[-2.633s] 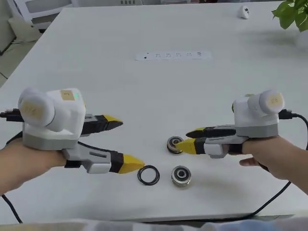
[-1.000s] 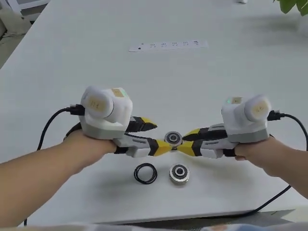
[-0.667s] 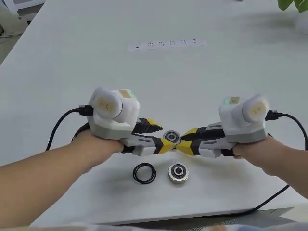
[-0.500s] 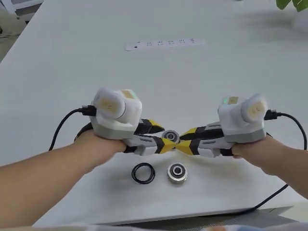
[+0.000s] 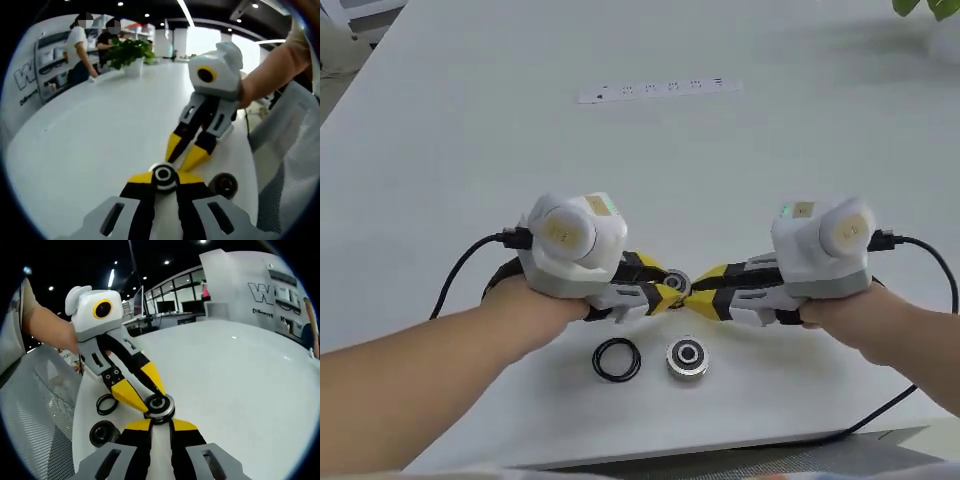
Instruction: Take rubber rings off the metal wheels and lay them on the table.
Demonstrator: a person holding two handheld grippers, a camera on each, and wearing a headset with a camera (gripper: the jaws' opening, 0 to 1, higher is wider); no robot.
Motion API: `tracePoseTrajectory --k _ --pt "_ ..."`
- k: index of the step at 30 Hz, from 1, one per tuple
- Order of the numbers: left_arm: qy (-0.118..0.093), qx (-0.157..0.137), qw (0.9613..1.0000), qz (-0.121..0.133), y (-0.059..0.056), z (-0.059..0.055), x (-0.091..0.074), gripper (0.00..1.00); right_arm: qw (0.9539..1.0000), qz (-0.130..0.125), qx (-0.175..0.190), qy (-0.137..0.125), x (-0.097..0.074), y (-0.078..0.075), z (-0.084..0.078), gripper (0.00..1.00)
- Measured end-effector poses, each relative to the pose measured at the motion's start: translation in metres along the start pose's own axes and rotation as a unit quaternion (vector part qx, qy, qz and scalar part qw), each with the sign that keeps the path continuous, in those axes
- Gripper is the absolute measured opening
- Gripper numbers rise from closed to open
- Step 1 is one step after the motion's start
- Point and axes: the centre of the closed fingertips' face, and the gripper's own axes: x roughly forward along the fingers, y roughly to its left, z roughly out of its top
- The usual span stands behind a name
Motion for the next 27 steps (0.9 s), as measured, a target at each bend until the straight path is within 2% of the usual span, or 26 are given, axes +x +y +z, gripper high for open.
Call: tracePoseTrajectory --k 8,15,19,24,27 --pt "0.0 0.01 0.9999 0.013 0.0004 -0.0007 -0.0009 0.14 0.9999 -0.01 -0.006 0.001 0.0001 -0.0014 -0.0017 0.09" --pt "-0.001 0.007 0.9998 0.021 -0.0003 -0.0019 -0.0026 0.14 0.9998 -0.022 -0.003 0.0 0.0001 0.0005 -0.0031 0.07" --pt "-0.004 0.001 0.9996 0.027 -0.0014 -0.0032 -0.0044 0.14 0.9997 -0.022 0.005 0.002 0.0007 0.001 -0.0045 0.0" --pt "-0.005 -0.002 0.9994 0.034 -0.0017 -0.0037 -0.0051 0.14 0.9996 -0.027 0.01 0.005 0.0009 0.0023 -0.0056 0.0" --pt "0.006 0.02 0.9992 0.033 -0.001 -0.0046 -0.0054 0.13 0.999 -0.029 0.033 0.001 0.0008 0.0016 -0.0067 0.0"
